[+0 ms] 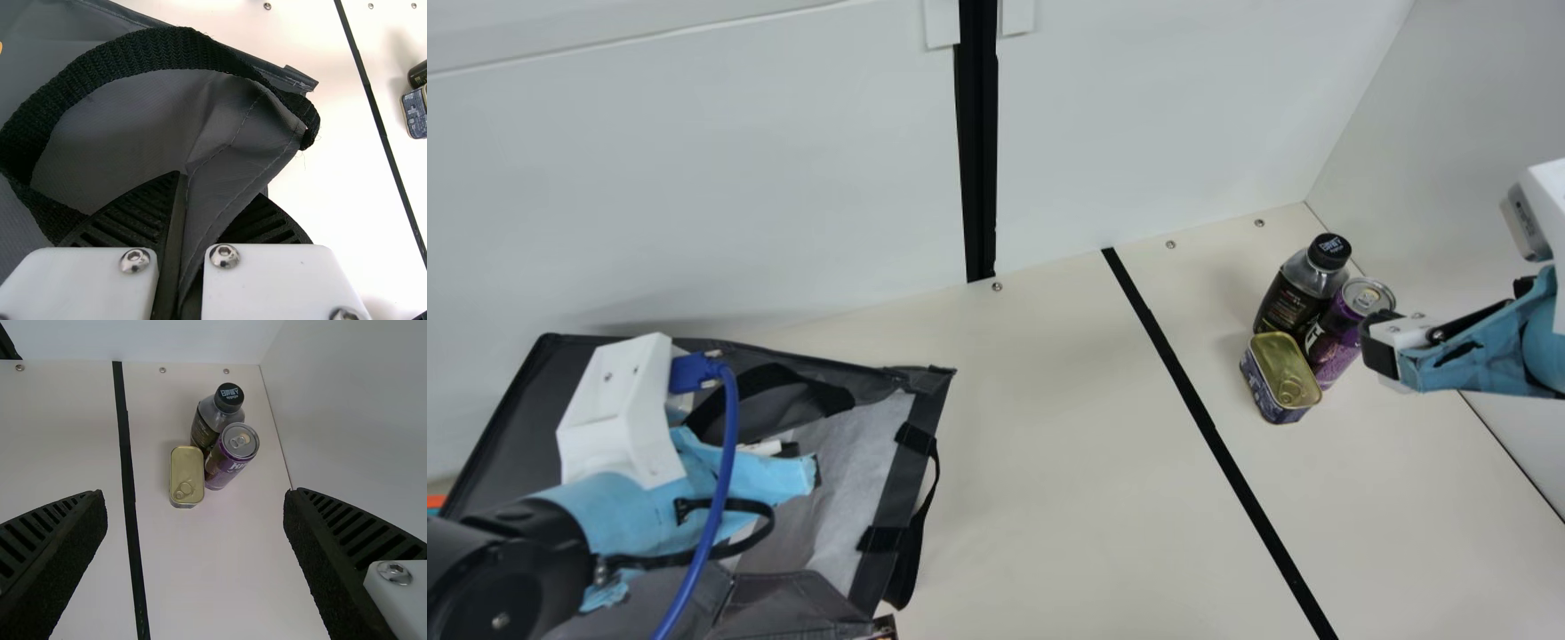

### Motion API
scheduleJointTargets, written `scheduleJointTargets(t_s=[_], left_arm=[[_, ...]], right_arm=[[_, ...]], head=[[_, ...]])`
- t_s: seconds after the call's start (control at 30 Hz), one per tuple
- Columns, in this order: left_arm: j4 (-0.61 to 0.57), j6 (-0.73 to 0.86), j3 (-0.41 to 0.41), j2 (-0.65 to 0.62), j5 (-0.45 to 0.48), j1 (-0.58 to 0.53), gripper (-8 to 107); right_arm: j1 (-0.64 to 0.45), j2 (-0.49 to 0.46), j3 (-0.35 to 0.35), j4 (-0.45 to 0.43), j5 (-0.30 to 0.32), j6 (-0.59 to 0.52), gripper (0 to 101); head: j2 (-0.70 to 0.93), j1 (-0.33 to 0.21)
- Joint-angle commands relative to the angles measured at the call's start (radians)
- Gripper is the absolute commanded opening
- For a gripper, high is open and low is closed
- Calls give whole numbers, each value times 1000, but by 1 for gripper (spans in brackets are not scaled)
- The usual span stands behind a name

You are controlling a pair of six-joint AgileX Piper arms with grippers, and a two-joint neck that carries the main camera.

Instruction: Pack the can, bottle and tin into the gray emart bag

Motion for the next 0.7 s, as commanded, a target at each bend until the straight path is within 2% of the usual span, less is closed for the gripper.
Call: scheduleJointTargets(t_s=[0.0,0.5,0.67], left_arm=[[0,0,0,0,0,0,10],[0,0,0,0,0,0,10],[0,0,0,0,0,0,10]], right_arm=[[0,0,0,0,0,0,91],[0,0,0,0,0,0,91],[40,-3,5,-33,-9,38,91]], head=[[-2,-23],[-2,-23],[-2,-23]])
